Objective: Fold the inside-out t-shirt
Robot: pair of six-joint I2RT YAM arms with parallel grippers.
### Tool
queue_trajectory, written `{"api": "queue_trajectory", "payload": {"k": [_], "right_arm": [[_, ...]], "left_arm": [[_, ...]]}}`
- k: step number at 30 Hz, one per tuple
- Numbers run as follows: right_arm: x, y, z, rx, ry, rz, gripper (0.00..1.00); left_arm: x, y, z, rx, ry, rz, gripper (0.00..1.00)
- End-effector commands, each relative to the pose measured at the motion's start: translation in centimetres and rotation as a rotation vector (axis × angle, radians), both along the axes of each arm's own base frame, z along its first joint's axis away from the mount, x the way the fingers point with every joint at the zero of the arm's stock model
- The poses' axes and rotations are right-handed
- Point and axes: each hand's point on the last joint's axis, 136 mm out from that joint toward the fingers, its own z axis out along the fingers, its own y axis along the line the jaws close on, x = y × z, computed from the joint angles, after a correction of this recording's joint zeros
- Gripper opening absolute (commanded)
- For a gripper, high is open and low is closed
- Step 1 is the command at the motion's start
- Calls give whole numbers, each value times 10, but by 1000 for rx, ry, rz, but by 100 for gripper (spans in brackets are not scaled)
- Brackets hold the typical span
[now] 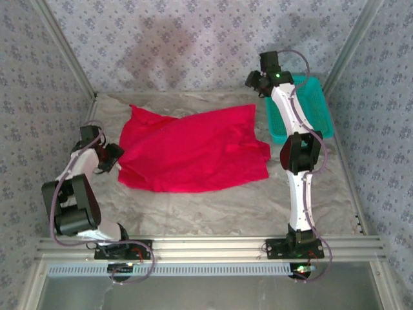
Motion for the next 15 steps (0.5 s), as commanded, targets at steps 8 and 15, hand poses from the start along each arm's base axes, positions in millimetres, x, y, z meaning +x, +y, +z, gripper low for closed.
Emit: {"api": "queue_trajectory", "payload": {"k": [8,15], "right_arm": [[-147,142,-43,30,152,408,63],[-218,162,-111,40,298,483,64]], "left_arm": [[-55,-12,-21,-6,83,-13,51],[-66,-25,-52,-39,123,-23,51]]}}
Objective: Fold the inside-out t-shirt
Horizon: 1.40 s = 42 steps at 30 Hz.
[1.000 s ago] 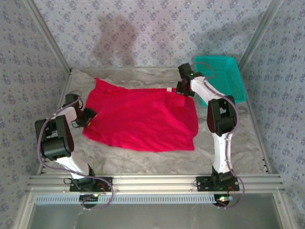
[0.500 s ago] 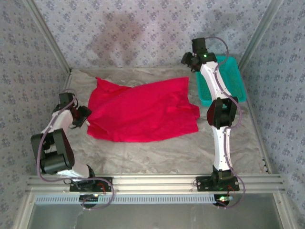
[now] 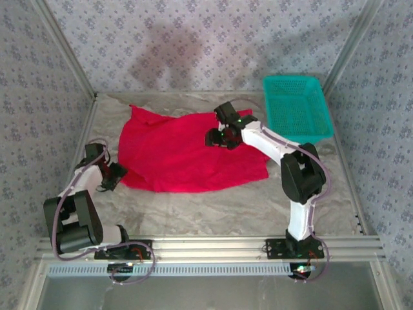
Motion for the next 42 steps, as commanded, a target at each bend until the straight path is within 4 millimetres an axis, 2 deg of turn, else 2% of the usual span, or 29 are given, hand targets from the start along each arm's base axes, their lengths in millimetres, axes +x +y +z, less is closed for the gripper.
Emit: {"api": "queue_trajectory", "payload": {"k": [1,3,5,7,9,10,13,16,19,21,24,26,30,33,36,38,42], "right_arm": [[-6,-5,-20,25,30,-17,64],[-11,-7,-37,14,65,-21,64],[-10,-13,-53,-1,96,-33,64],[-2,-22,-67,-24,113,-61,64],[12,-40,-78,-58,120,-109,63],[20,-51,-85,-79,125,-139,63],[45,-83,-99,-140,138,-222,63],[62,-114,-107,-217,149,-285,63],[62,-135,-114,-271,187,-324,64],[62,-141,-116,-283,199,-332,64],[63,-141,-113,-289,196,-328,64],[66,-135,-107,-276,180,-305,64],[65,-106,-83,-212,145,-217,64],[57,-87,-56,-213,104,-148,64],[41,-71,-28,-237,59,-75,66],[23,-63,-14,-260,36,-28,67],[-27,-61,-11,-298,45,43,71]], "left_arm": [[6,-9,-10,-18,-6,-22,51],[11,-13,-16,-26,-1,-26,49],[18,-17,-21,-39,0,-29,40],[29,-19,-22,-46,-7,-31,18],[43,-15,-16,-36,-12,-31,3],[52,-10,-9,-18,-9,-29,0],[80,3,20,23,-25,-19,0],[100,17,52,72,-53,-3,0],[103,32,72,139,-46,17,0],[99,41,77,179,-35,28,0],[91,50,77,213,-21,42,0],[90,48,73,202,-18,37,1],[91,35,71,181,-21,-9,6],[88,22,78,203,-26,-52,6],[74,9,86,217,-23,-88,5],[66,5,92,217,-40,-97,5],[54,4,94,218,-41,-108,5]]}}
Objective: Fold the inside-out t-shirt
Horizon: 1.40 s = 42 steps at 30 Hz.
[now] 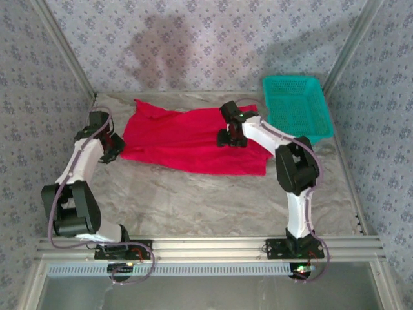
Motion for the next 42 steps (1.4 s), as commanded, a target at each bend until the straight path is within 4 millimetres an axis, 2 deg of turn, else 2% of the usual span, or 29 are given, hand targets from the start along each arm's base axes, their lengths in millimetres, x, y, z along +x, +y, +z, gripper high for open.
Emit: {"api": "queue_trajectory", "payload": {"k": [1,4,5,8,14,18,21,24,26,29,33,36,37,38,42], "right_arm": [[-49,-16,7,-76,34,57,72],[-81,-34,-6,-109,74,23,73],[-87,-46,-10,-137,79,-2,73],[-101,-80,-27,-188,114,-81,75],[-112,-117,-44,-183,185,-202,74],[-114,-130,-58,-159,227,-254,73],[-107,-132,-67,-133,220,-271,70],[-99,-129,-69,-114,217,-268,51],[-94,-131,-60,-133,195,-267,26],[-93,-132,-36,-145,158,-257,0],[-98,-134,12,-123,99,-240,0],[-103,-135,55,-69,17,-236,0],[-100,-136,76,-43,-35,-244,0],[-100,-138,89,-26,-65,-249,0],[-99,-148,116,23,-134,-282,0]], "left_arm": [[-18,4,-1,31,35,-9,5],[-24,5,-5,32,52,-12,5],[-25,5,-7,31,53,-10,5],[-27,7,-13,27,62,-2,5],[-27,6,-17,12,63,-3,5],[-27,6,-17,7,63,0,5],[-27,6,-18,7,62,0,5],[-28,7,-16,4,64,3,5],[-27,7,-10,5,56,5,5],[-27,8,8,11,25,5,5],[-31,12,42,42,-35,10,6],[-36,16,70,80,-80,12,7],[-37,18,79,90,-96,12,8],[-38,18,85,97,-110,9,9],[-37,18,100,105,-151,7,12]]}}
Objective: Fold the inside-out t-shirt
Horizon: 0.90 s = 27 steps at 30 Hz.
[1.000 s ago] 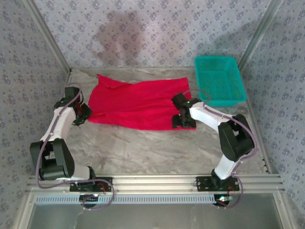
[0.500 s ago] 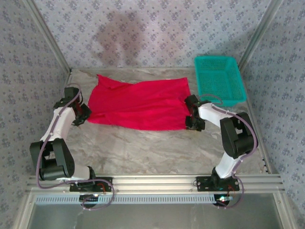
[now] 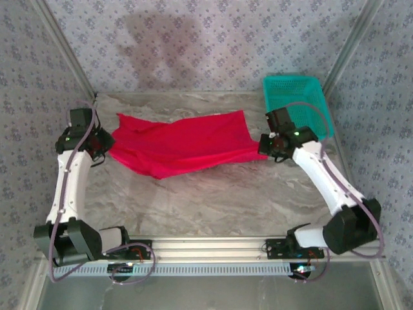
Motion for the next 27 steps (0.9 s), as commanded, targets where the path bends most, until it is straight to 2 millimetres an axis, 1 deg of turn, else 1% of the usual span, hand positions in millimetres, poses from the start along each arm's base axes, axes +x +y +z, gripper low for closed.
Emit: {"api": "queue_trajectory", "payload": {"k": [1,3,6,8,11,14,16,18,21,23,24,25,27], "right_arm": [[-10,-15,0,0,40,-24,0],[-3,-19,-4,24,51,-44,0],[7,-30,-19,21,83,-81,0],[13,-37,-33,22,116,-111,0],[21,-36,-48,26,148,-119,0],[31,-32,-58,24,163,-117,0],[35,-29,-61,26,174,-112,0],[40,-25,-61,21,178,-101,0],[44,-19,-61,18,174,-89,0],[46,-17,-63,20,179,-84,0],[47,-17,-64,21,182,-81,0],[47,-17,-66,19,186,-78,0],[48,-16,-69,19,193,-75,0]], "left_arm": [[-7,8,5,37,16,8,13],[-2,7,-1,27,32,6,12],[6,1,-20,-10,78,-16,13],[10,-3,-36,-27,113,-29,17],[18,-11,-57,-39,154,-51,24],[23,-15,-75,-37,203,-62,27],[23,-18,-80,-26,230,-70,27],[20,-27,-80,3,239,-91,27],[12,-60,-88,20,242,-192,27],[1,-87,-101,13,273,-278,28],[-5,-100,-108,2,284,-321,30],[-10,-108,-113,2,294,-351,32],[-20,-127,-127,5,317,-414,40]]}}
